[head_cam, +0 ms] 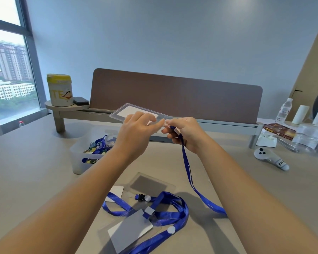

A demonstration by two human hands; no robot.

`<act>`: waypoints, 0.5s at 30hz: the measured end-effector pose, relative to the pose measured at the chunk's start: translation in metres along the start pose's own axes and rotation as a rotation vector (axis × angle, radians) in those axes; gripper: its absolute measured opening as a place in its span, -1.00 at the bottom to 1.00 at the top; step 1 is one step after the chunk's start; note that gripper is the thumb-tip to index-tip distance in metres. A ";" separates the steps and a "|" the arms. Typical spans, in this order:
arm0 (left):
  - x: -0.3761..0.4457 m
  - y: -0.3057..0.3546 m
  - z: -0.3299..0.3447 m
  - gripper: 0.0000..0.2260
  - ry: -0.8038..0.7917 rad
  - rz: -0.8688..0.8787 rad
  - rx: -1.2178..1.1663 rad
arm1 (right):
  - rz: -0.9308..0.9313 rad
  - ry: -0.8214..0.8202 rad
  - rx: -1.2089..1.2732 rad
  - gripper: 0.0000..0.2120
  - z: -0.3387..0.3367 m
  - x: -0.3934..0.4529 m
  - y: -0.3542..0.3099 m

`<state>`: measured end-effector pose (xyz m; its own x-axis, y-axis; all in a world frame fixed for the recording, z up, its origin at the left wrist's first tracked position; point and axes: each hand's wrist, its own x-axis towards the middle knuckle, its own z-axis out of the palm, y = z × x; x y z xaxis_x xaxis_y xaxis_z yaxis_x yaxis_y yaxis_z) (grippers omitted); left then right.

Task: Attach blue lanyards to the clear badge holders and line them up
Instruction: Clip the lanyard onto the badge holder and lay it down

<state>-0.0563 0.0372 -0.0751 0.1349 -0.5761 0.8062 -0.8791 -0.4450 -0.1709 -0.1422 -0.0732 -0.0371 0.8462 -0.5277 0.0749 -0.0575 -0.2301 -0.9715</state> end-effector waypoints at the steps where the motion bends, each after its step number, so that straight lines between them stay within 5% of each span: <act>1: -0.001 0.000 0.001 -0.55 0.004 0.005 0.000 | 0.000 0.003 -0.009 -0.82 0.001 0.000 0.001; 7: -0.012 0.001 0.009 -0.62 -0.041 -0.012 -0.064 | -0.082 0.033 -0.018 -0.70 0.005 0.000 0.012; 11: -0.015 0.011 0.001 -0.63 -0.239 -0.339 -0.528 | -0.150 0.025 -0.077 -0.70 0.005 0.000 0.021; 15: -0.010 0.019 -0.002 -0.74 -0.205 -0.604 -0.830 | -0.184 0.026 -0.082 -0.79 0.010 -0.002 0.030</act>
<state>-0.0751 0.0357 -0.0855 0.6629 -0.5545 0.5031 -0.6670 -0.1319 0.7333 -0.1404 -0.0708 -0.0683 0.8325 -0.4910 0.2565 0.0531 -0.3902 -0.9192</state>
